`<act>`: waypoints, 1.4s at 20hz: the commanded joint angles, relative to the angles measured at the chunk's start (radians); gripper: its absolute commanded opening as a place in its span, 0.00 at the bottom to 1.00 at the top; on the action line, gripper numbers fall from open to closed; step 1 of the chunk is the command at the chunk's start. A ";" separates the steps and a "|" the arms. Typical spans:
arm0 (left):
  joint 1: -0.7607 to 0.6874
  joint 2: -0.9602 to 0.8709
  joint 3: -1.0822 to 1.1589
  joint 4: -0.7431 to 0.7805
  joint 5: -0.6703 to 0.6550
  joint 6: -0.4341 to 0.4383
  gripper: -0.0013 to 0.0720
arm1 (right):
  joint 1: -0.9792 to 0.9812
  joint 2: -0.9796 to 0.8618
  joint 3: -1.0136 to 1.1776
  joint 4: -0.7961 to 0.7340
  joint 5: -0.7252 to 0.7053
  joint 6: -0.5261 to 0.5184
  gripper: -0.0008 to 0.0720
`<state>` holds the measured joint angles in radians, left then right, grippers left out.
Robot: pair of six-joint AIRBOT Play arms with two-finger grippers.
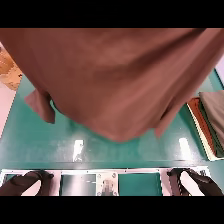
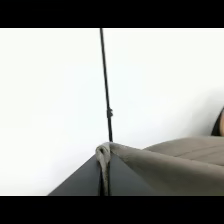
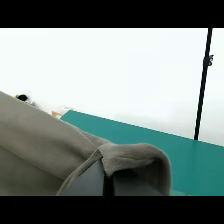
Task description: Fold the shirts.
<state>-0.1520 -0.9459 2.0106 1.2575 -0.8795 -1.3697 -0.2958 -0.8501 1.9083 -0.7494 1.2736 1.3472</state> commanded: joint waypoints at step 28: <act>0.104 -0.563 -0.218 -0.114 -0.852 -0.229 0.92 | -0.349 -0.313 -0.959 -0.220 -0.117 0.015 0.71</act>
<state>-0.1200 -1.6314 1.9369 1.0199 -1.5352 -1.5131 -0.5804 -1.1187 0.9066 -0.9688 1.1038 1.3483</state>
